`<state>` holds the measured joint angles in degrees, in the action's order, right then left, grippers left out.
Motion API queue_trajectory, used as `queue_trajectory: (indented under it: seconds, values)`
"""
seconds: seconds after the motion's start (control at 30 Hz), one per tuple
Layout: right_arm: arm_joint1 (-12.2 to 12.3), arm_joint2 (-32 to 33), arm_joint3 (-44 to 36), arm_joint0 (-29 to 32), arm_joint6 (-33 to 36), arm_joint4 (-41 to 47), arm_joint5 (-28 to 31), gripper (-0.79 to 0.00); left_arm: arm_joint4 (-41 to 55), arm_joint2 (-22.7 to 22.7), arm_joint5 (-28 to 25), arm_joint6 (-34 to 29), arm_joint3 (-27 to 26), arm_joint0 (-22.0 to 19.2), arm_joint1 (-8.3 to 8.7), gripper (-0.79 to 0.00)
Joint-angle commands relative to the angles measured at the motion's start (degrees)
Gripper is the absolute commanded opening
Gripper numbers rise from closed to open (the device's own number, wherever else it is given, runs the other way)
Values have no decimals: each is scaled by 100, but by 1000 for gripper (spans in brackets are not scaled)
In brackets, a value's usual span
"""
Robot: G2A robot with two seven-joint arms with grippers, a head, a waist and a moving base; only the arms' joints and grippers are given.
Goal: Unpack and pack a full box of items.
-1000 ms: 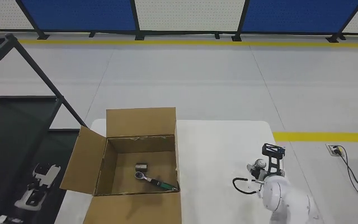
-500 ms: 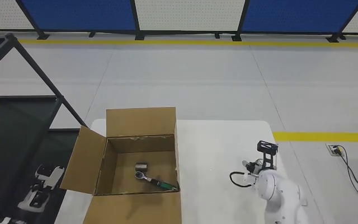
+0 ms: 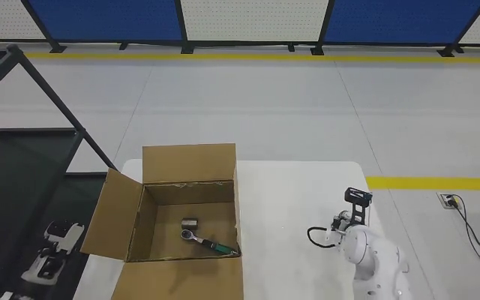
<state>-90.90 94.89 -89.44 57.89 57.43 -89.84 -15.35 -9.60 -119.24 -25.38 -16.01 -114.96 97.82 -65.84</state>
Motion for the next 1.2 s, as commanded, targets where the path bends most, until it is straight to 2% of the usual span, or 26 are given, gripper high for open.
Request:
queue_trajectory:
  seconds: [0.0,0.27,0.4,0.57,0.83,1.17]
  values:
    - [0,-41,-126,32,-30,34,-15,-785,8,-5,3,-4,8,-4,0,0]
    - [-14,-665,-1573,310,-11,-100,262,-785,39,-28,-16,-11,22,-24,1,0]
    - [-43,-1328,-2345,248,83,-321,452,-785,77,-26,-25,14,45,-45,-1,0]
    - [-99,-2285,-2756,-150,224,-400,885,-785,157,-24,-59,32,83,-49,-5,0]
    - [-296,-3714,-2393,-1325,616,-320,1260,-785,280,-76,-101,38,162,-39,-9,0]
    - [-793,-4754,-264,-3093,1191,931,889,-785,483,-167,-160,-18,267,-45,-7,0]
